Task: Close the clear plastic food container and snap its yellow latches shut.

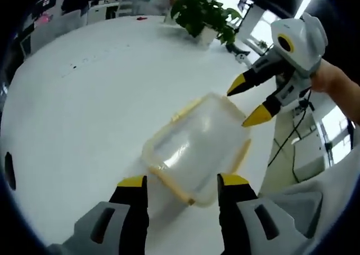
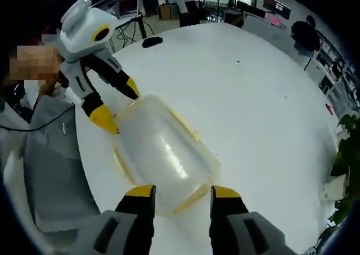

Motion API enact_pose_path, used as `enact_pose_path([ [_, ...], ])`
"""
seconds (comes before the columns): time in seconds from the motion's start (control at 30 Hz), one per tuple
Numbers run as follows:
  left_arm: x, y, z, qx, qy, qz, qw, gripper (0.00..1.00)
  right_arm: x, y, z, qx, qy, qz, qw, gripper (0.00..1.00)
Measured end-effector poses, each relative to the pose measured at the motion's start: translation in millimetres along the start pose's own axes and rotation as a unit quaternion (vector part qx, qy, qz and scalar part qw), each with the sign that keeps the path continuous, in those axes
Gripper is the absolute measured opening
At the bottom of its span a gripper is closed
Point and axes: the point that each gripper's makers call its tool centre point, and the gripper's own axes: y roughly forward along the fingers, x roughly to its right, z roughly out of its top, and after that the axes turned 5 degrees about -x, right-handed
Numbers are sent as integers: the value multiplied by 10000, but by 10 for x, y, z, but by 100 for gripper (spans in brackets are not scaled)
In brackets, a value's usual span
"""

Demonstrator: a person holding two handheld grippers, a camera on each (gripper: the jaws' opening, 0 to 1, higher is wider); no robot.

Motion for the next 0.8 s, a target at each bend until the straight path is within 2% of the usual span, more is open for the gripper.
enact_pose_path([
  [0.03, -3, -11, 7, 24, 8, 1, 10000, 49, -14, -7, -21, -66, -99, -15, 9999, 37],
  [0.1, 6, -46, 35, 111, 146, 24, 9998, 50, -33, -14, 18, 14, -479, -58, 9988, 40],
  [0.17, -5, -85, 68, 185, 516, 128, 9984, 50, -82, -29, 73, 163, -642, 17, 9978, 41],
  [0.2, -20, -107, 77, 227, 617, 201, 9976, 49, -88, -40, 68, 156, -611, 20, 9980, 40],
  [0.3, -28, -137, 90, 269, 680, 189, 9971, 49, -101, -57, 114, 275, -635, 82, 9976, 38],
  [0.5, 14, -191, 125, 378, 1064, 210, 9934, 47, -139, -89, 163, 436, -767, 186, 9959, 33],
  [0.63, 45, -233, 199, 555, 1597, 211, 9854, 45, -183, -110, 188, 542, -1077, 260, 9924, 28],
  [0.7, 98, -254, 232, 655, 1882, 140, 9798, 40, -198, -113, 199, 576, -1199, 310, 9906, 26],
  [0.8, 122, -264, 263, 723, 1920, 110, 9787, 38, -187, -114, 218, 623, -1310, 300, 9890, 26],
])
